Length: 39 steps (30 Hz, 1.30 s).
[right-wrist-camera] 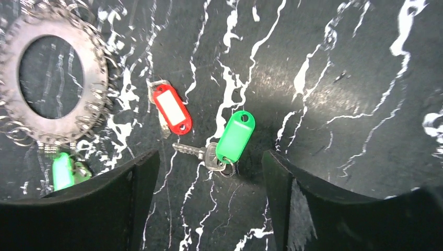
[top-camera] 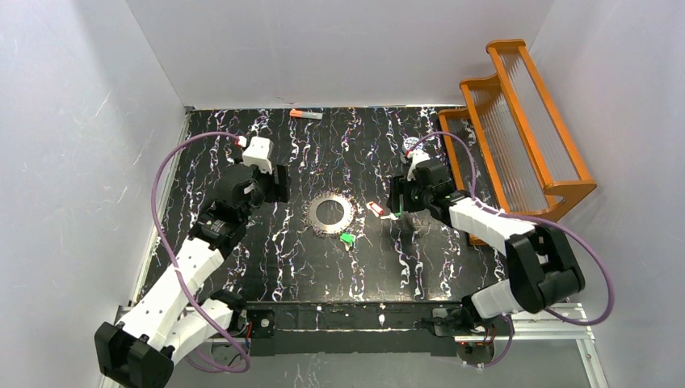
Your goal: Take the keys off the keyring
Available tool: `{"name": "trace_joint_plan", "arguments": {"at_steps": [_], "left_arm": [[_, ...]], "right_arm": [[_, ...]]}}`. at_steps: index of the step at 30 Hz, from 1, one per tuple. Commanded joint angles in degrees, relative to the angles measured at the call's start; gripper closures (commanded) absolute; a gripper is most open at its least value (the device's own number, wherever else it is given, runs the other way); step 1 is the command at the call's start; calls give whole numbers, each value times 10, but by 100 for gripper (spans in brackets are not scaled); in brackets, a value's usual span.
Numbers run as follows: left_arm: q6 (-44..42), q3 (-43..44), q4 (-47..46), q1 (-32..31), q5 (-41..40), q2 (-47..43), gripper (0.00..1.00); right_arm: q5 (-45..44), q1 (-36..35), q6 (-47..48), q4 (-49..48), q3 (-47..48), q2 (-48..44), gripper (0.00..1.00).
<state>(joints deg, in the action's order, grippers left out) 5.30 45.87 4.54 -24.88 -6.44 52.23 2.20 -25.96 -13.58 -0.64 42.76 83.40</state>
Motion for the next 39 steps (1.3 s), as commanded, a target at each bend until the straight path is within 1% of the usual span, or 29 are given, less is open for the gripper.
{"name": "trace_joint_plan", "arguments": {"at_steps": [1, 5, 6, 7, 8, 9, 13, 18, 21, 24, 27, 31, 34, 37, 39], "left_arm": [[-9, 5, 21, 4, -57, -29, 31], [-7, 5, 38, 5, -67, -61, 28], [-3, 3, 42, 5, -64, -73, 25], [2, 5, 47, 5, -61, -83, 21], [4, 9, 55, 5, -58, -95, 6], [7, 16, 65, 5, -58, -107, 2], [13, 41, 98, 5, -86, -145, 2], [6, 68, 136, 5, -149, -201, 2], [14, 50, 118, 4, -194, -255, 2], [16, 11, 93, 5, -234, -310, 1], [14, -31, 63, 5, -255, -355, 2], [20, -70, 48, 5, -263, -388, 2], [24, -100, 33, 5, -272, -398, 2], [31, -126, 29, 5, -280, -397, 2], [32, -132, 28, 5, -279, -393, 2]], "right_arm": [[-18, 0, -12, 33, 46, -82, 16], [-57, 0, -14, 74, 66, -159, 5], [-72, 0, -16, 91, 74, -179, 2], [-84, 0, -16, 106, 84, -198, 1], [-93, 0, -12, 120, 92, -219, 1], [-104, 0, -8, 131, 99, -238, 1], [-152, 0, -4, 151, 99, -336, 1], [-166, 0, 45, 152, 79, -457, 1], [-197, 0, 61, 128, 51, -528, 1], [-212, 0, 82, 97, 18, -584, 1], [-223, 0, 92, 62, -18, -621, 1], [-252, 0, 93, 55, -38, -630, 1], [-255, -1, 96, 51, -49, -647, 1], [-294, -1, 92, 35, -74, -677, 1], [-304, -1, 88, 24, -83, -691, 1]]}}
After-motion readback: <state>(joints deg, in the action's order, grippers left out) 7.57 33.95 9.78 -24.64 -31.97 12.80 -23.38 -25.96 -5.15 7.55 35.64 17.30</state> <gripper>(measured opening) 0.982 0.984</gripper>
